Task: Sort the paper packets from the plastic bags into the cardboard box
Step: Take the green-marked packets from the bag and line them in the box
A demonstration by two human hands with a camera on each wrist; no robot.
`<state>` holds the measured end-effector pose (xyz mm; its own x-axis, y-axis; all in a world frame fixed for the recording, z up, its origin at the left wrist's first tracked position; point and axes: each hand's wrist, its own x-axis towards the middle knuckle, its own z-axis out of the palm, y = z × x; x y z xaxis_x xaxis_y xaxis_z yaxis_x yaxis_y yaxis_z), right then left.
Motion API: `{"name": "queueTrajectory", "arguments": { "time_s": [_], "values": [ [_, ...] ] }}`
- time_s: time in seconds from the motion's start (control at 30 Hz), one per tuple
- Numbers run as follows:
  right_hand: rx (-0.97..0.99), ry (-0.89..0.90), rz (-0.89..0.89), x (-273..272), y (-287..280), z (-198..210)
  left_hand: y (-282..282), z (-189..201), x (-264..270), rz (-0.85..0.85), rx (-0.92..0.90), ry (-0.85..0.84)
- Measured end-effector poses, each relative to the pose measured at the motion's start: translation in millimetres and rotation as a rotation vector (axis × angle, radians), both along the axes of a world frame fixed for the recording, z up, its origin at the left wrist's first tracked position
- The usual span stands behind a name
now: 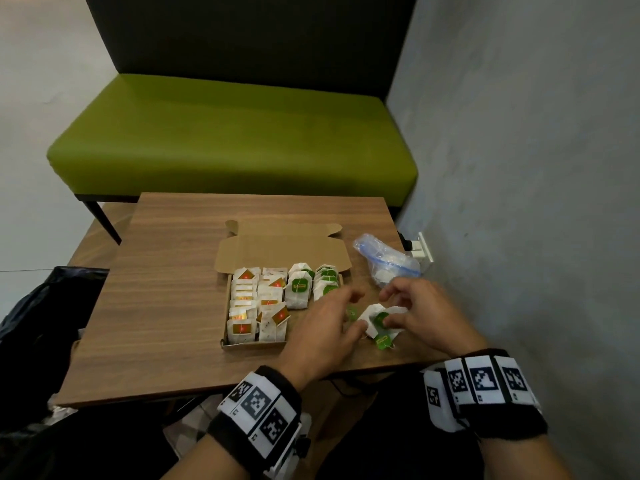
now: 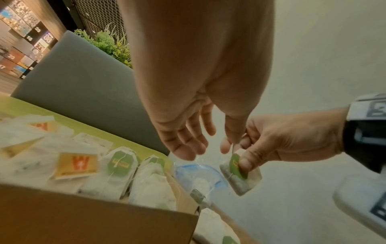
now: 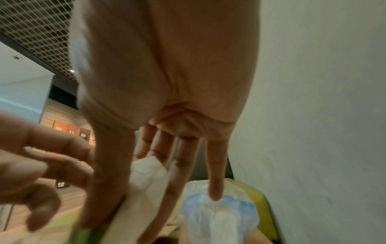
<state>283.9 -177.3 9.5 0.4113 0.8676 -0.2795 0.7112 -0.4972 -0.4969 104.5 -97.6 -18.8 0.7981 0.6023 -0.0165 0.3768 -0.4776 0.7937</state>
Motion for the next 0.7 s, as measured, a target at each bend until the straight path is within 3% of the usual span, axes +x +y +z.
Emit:
{"name": "queueTrajectory", "arguments": {
  "time_s": [0.13, 0.4, 0.7],
  "values": [
    [0.115, 0.157, 0.105, -7.2, 3.6, 8.3, 2.4, 5.1, 5.9, -0.033, -0.031, -0.127],
    [0.307, 0.377, 0.019, -19.3, 6.3, 13.4, 12.8, 0.8, -11.9, 0.098, -0.295, -0.194],
    [0.408, 0.422, 0.050, -42.5, 16.9, 6.6, 10.2, -1.1, -28.7, 0.144, -0.342, -0.244]
  ]
}}
